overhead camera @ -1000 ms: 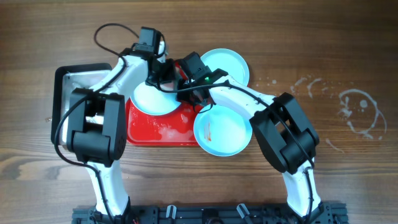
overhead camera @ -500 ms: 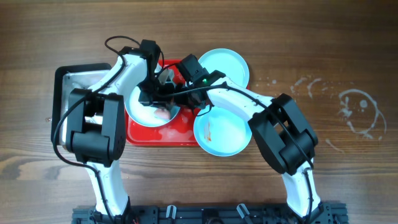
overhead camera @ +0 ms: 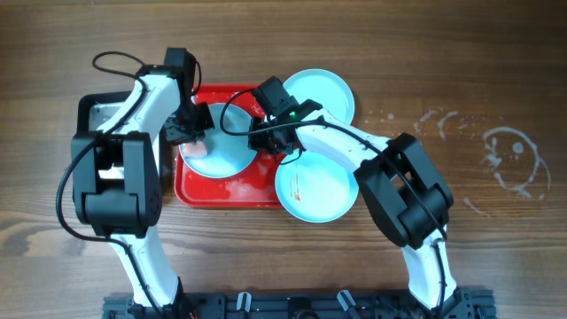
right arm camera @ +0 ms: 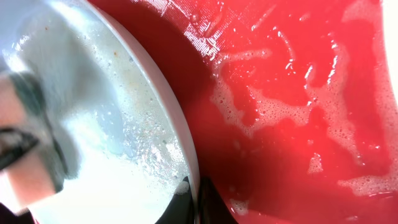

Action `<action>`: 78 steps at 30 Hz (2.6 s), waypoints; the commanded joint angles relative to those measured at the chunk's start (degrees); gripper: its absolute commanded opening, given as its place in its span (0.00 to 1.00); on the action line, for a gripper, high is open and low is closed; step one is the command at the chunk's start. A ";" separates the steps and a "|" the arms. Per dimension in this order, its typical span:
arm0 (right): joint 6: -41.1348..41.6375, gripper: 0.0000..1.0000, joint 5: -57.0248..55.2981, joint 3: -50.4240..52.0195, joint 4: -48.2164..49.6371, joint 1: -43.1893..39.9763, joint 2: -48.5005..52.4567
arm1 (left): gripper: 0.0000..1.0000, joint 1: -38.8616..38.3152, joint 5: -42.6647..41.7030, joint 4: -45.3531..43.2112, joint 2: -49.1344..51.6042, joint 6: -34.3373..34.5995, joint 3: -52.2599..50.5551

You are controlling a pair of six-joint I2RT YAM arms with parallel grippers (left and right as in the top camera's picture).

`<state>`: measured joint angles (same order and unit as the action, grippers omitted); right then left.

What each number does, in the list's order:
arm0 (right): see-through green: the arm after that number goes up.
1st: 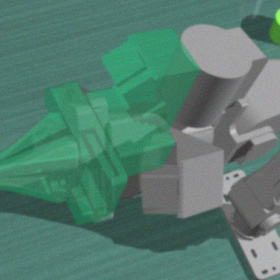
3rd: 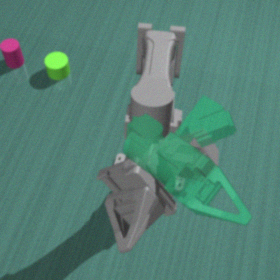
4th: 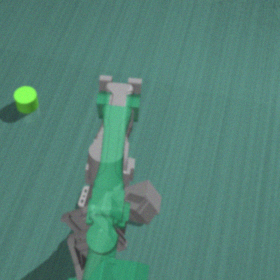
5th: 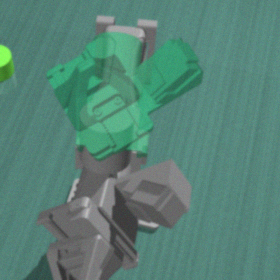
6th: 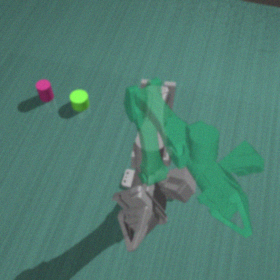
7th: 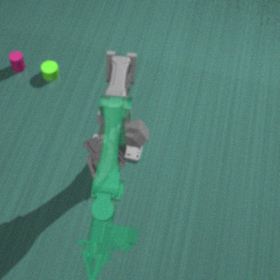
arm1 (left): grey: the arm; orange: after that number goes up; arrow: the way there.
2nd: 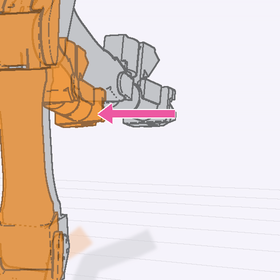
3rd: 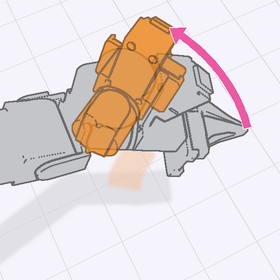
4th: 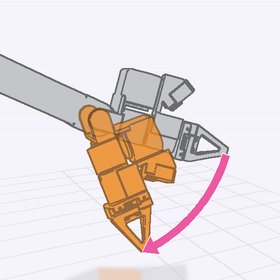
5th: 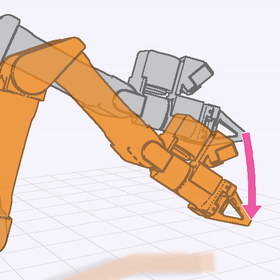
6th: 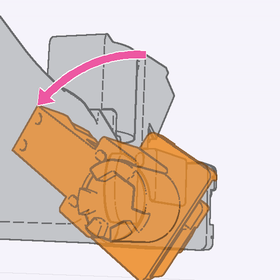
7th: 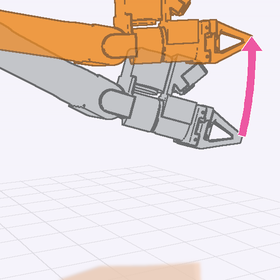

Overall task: Clean dirty plates on tray and stack at the side
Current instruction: 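Scrub the plate held by the right gripper with the left-held sponge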

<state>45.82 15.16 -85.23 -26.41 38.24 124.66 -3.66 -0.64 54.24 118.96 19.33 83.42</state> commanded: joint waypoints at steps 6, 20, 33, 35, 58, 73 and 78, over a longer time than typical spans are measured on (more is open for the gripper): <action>-0.07 0.04 -1.90 0.50 0.26 -0.24 2.32 | 0.04 -1.07 -2.12 -15.85 2.91 7.87 -1.81; -0.39 0.04 -1.88 0.50 0.31 -0.24 2.32 | 0.04 -6.75 -20.39 -18.25 2.91 -20.46 -1.81; -0.50 0.04 -1.49 0.50 0.70 -0.24 2.32 | 0.04 2.69 6.32 3.82 2.91 1.11 -1.81; -0.63 0.04 -1.49 0.50 0.76 -0.24 2.32 | 0.04 2.89 6.29 6.56 2.91 1.09 -1.81; -0.76 0.04 -1.22 0.50 1.29 -0.24 2.32 | 0.04 -4.55 -20.59 -18.69 2.91 -18.88 -1.81; -0.83 0.04 -1.22 0.50 1.36 -0.24 2.32 | 0.04 -4.48 20.79 -0.09 2.91 -3.37 -1.81; -0.83 0.04 -1.03 0.50 1.36 -0.24 2.32 | 0.04 -4.48 10.54 9.53 2.91 -3.65 -1.81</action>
<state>44.91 13.91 -85.27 -24.32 37.93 124.95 -9.26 14.17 59.31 119.35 14.98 83.74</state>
